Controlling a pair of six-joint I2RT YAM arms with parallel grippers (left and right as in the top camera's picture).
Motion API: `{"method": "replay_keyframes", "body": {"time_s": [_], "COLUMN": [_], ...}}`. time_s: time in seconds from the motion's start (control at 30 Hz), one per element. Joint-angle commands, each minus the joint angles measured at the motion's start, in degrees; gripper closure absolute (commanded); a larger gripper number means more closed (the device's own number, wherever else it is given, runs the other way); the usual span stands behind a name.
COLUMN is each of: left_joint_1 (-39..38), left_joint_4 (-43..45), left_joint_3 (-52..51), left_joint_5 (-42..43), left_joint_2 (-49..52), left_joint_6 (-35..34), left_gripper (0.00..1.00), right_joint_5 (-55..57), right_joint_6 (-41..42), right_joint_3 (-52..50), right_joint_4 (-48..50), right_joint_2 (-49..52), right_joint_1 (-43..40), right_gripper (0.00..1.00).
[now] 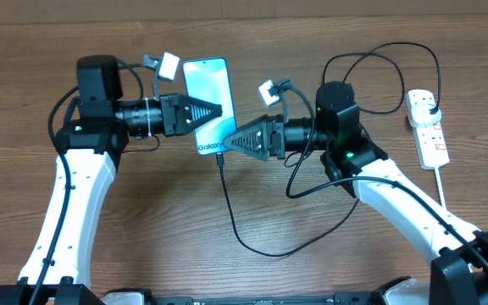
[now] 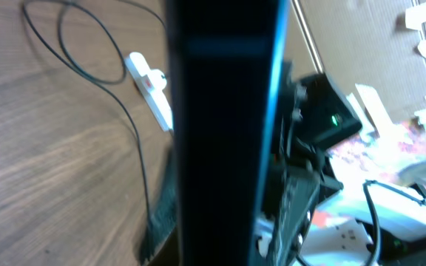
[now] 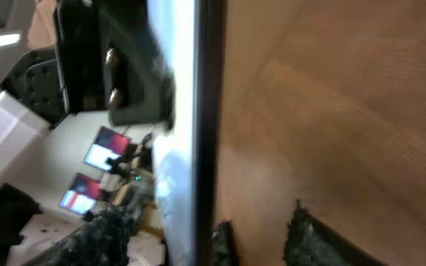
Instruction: Plug charger to phone and switch on socket
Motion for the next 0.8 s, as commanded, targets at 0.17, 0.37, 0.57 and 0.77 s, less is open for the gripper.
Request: {"method": "replay_keyframes", "body": {"time_s": [0.17, 0.37, 0.57, 0.77], "left_joint_1": [-0.28, -2.29, -5.18, -5.79], "left_joint_4": [-3.65, -3.72, -3.69, -3.61], "left_joint_3": [0.11, 0.11, 0.11, 0.11], "left_joint_5": [3.23, 3.04, -1.01, -3.82], "left_joint_2": [-0.46, -0.46, -0.46, -0.46], "left_joint_6": [3.74, 4.35, 4.33, 4.31], "left_gripper": [0.95, 0.95, 0.95, 0.94], "right_joint_5": [-2.10, -5.62, -7.93, -8.09], "right_joint_6": [-0.50, -0.50, -0.50, -0.50], "right_joint_3": [1.51, 1.51, 1.51, 1.51], "right_joint_4": [-0.50, -0.50, -0.52, -0.55], "right_joint_2": [-0.63, -0.63, -0.63, -0.63], "right_joint_1": [-0.35, -0.35, -0.35, -0.35], "right_gripper": [0.31, 0.57, 0.76, 0.96]}}
